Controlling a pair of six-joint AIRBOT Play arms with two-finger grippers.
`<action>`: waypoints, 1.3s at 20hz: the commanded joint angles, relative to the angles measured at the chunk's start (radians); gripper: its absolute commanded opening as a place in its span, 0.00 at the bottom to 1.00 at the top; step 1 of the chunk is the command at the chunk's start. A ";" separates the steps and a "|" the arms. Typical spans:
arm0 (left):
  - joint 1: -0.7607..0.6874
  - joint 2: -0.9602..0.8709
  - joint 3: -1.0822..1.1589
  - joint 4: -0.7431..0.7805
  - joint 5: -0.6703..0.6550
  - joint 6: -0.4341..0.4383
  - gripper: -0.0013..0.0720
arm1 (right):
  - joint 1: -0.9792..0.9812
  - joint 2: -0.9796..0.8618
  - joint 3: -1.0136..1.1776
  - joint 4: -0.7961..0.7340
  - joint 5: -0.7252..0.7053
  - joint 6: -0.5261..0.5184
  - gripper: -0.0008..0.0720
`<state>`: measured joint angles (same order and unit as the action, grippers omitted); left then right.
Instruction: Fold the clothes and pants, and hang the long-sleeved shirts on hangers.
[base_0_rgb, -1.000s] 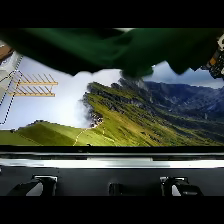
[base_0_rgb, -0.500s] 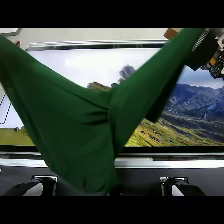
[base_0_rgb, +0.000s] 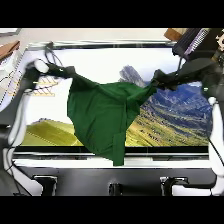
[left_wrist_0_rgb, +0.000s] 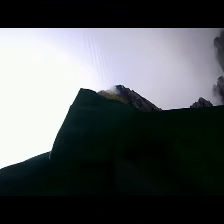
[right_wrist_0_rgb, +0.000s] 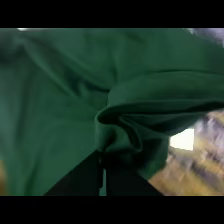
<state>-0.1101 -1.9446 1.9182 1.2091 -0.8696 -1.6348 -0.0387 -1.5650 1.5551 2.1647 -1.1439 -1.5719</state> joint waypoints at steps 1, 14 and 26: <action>-0.029 -0.185 0.100 -0.095 0.009 -0.069 0.05 | 0.006 -0.139 -0.018 -0.002 0.126 -0.017 0.05; 0.323 0.262 -0.055 -0.079 -0.753 0.053 1.00 | 0.006 -0.069 -0.018 -0.004 -0.084 -0.067 0.05; 0.021 1.208 -1.621 -0.608 -0.071 -0.088 1.00 | 0.006 -0.034 -0.018 -0.002 -0.334 -0.066 0.05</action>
<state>0.0280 -0.8646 0.5598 0.7723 -1.1366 -1.7107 -0.0338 -1.6047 1.5375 2.1616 -1.3979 -1.6386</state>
